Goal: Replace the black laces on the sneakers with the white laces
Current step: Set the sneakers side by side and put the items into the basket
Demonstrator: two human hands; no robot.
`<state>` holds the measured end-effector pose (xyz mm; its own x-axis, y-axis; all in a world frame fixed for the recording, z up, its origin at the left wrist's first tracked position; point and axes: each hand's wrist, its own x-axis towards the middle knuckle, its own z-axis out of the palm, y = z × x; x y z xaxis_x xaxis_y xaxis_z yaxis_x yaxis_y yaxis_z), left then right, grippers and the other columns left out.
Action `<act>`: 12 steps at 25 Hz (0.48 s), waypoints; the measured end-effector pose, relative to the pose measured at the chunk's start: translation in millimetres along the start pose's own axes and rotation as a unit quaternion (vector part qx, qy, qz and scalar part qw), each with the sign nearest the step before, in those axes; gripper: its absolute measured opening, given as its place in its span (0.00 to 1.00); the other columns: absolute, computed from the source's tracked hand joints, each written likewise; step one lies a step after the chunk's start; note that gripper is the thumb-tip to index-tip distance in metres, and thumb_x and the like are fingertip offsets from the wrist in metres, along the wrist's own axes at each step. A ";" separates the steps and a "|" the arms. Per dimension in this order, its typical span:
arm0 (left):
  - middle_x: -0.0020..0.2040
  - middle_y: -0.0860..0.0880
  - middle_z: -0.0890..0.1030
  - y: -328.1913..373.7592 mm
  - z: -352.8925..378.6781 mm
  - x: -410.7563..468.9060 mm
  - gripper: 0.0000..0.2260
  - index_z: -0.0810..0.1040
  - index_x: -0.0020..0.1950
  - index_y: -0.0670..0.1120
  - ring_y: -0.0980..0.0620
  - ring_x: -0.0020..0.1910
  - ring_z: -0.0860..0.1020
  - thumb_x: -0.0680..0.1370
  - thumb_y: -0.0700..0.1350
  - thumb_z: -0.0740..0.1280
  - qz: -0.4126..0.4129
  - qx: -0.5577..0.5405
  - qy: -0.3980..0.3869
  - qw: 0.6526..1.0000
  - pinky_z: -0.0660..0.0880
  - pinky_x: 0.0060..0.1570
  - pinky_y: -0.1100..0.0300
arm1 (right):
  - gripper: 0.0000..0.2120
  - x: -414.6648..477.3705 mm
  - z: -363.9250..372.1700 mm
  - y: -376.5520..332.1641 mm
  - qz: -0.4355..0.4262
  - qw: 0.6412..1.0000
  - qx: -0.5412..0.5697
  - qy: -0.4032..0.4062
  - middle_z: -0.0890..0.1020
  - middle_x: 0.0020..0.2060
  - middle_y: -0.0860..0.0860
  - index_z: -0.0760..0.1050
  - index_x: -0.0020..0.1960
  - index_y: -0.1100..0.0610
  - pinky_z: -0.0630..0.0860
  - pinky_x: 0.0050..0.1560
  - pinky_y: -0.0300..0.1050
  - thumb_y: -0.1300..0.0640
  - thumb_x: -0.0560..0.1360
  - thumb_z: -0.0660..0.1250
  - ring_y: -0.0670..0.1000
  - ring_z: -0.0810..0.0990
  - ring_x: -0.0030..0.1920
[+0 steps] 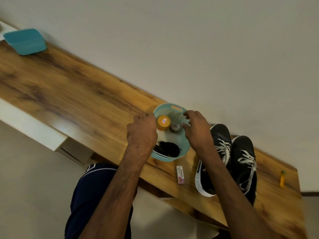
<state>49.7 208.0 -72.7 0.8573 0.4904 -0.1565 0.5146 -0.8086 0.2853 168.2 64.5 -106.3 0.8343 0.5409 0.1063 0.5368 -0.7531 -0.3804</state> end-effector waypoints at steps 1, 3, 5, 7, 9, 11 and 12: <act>0.66 0.44 0.72 2.5 -0.6 0.3 0.22 0.67 0.72 0.44 0.45 0.63 0.72 0.78 0.38 0.65 0.012 -0.006 0.012 1.000 0.75 0.51 0.50 | 0.14 -21.4 -6.2 1.6 0.046 0.996 0.056 0.053 0.78 0.55 0.52 0.75 0.62 0.58 0.74 0.50 0.44 0.60 0.77 0.70 0.52 0.78 0.51; 0.67 0.44 0.71 6.3 -0.4 -0.5 0.23 0.66 0.73 0.44 0.45 0.65 0.71 0.78 0.37 0.65 0.024 -0.014 0.026 0.999 0.74 0.53 0.49 | 0.07 -68.5 -5.5 4.1 0.136 0.980 0.094 0.107 0.79 0.50 0.49 0.76 0.56 0.56 0.71 0.46 0.42 0.55 0.79 0.67 0.48 0.77 0.47; 0.67 0.43 0.71 7.9 1.2 -2.5 0.22 0.66 0.72 0.44 0.44 0.65 0.71 0.79 0.38 0.65 0.019 -0.010 0.023 1.000 0.74 0.52 0.49 | 0.04 -107.5 8.0 6.6 0.192 0.975 0.074 0.084 0.80 0.47 0.50 0.76 0.53 0.55 0.75 0.48 0.46 0.55 0.80 0.66 0.51 0.78 0.48; 0.66 0.43 0.71 5.3 3.6 -4.3 0.20 0.67 0.71 0.43 0.44 0.62 0.72 0.79 0.40 0.65 0.007 0.000 0.013 1.000 0.73 0.48 0.50 | 0.08 -130.5 27.2 5.7 0.214 0.977 0.010 -0.020 0.81 0.52 0.54 0.77 0.56 0.57 0.77 0.53 0.50 0.55 0.80 0.64 0.55 0.79 0.53; 0.64 0.43 0.73 2.0 6.5 -5.9 0.19 0.68 0.70 0.43 0.44 0.59 0.75 0.80 0.42 0.65 -0.005 0.010 0.000 1.000 0.73 0.47 0.51 | 0.15 -142.2 43.7 2.1 0.213 0.969 -0.049 -0.117 0.77 0.61 0.56 0.72 0.64 0.58 0.75 0.57 0.50 0.53 0.80 0.64 0.57 0.76 0.60; 0.62 0.43 0.76 0.8 8.9 -7.1 0.18 0.68 0.69 0.43 0.44 0.58 0.77 0.80 0.43 0.65 -0.016 0.016 -0.021 1.000 0.74 0.48 0.51 | 0.19 -146.4 55.5 -1.6 0.205 0.964 -0.071 -0.153 0.74 0.65 0.57 0.67 0.68 0.57 0.74 0.59 0.49 0.53 0.80 0.65 0.57 0.75 0.63; 0.62 0.43 0.76 1.8 9.9 -8.1 0.19 0.68 0.69 0.42 0.44 0.58 0.77 0.80 0.44 0.66 -0.018 0.020 -0.031 0.999 0.75 0.49 0.51 | 0.20 -147.5 58.6 -2.2 0.200 0.965 -0.075 -0.152 0.73 0.66 0.57 0.66 0.69 0.57 0.74 0.60 0.48 0.54 0.80 0.65 0.57 0.75 0.64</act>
<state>43.9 199.4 -80.3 0.8371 0.4988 -0.2247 0.5437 -0.8038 0.2415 36.5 8.4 -175.0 0.9156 0.2632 -0.3040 0.2102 -0.9578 -0.1962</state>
